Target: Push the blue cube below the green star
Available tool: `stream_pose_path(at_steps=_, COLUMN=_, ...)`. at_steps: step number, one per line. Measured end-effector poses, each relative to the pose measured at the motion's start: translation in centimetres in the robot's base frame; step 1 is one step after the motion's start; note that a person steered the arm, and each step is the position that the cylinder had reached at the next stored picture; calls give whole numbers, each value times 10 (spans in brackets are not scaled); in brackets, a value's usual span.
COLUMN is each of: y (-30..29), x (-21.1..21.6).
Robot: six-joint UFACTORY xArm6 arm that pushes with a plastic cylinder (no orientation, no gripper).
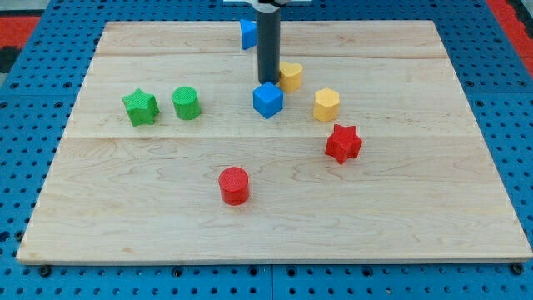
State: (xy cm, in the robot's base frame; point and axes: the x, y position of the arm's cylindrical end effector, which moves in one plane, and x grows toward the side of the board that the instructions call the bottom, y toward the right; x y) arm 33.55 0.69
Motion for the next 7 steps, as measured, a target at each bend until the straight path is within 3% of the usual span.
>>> stream_pose_path(at_steps=1, y=27, x=3)
stream_pose_path(at_steps=3, y=-46, x=41)
stream_pose_path(at_steps=4, y=-46, x=86)
stream_pose_path(at_steps=5, y=-22, x=87)
stream_pose_path(at_steps=6, y=-33, x=120)
stream_pose_path(at_steps=7, y=-98, x=124)
